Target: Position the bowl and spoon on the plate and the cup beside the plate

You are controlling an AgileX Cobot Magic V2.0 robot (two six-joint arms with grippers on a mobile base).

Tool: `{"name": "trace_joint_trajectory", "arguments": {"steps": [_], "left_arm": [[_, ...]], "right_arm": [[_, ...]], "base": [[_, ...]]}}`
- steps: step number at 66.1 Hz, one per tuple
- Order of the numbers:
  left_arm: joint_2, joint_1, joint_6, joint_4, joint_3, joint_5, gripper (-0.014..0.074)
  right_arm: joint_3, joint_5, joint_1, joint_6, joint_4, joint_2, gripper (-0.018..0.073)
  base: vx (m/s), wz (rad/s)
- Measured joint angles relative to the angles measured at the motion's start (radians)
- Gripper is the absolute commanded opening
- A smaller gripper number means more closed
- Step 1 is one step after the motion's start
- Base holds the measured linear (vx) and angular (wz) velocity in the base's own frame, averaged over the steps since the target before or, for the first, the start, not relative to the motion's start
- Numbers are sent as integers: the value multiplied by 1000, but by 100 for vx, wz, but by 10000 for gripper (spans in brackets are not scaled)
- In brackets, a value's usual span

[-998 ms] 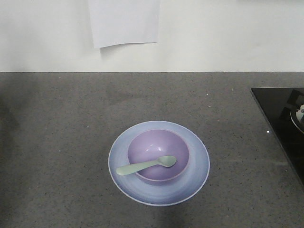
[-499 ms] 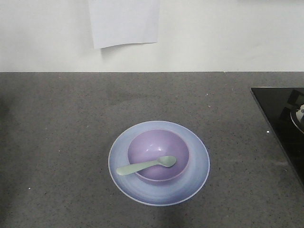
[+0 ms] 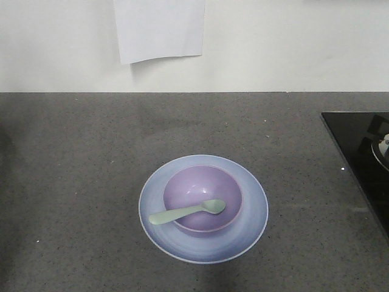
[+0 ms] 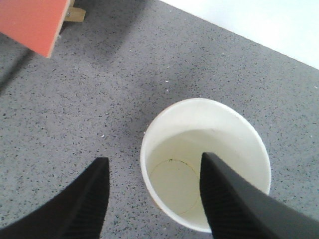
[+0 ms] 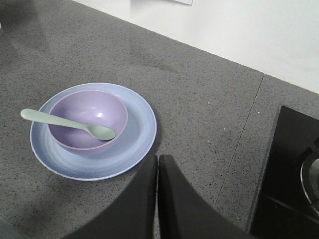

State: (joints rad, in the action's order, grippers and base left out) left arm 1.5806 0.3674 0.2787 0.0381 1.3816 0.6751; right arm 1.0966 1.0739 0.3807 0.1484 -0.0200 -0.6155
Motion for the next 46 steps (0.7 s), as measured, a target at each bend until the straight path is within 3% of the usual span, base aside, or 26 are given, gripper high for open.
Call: {"name": "trace_joint_trajectory", "arguments": {"steps": [46], "left_arm": [[132, 0, -1, -18, 0, -54, 398]], "right_arm": [[0, 3, 0, -2, 7, 0, -5]], "base": [[0, 0]]}}
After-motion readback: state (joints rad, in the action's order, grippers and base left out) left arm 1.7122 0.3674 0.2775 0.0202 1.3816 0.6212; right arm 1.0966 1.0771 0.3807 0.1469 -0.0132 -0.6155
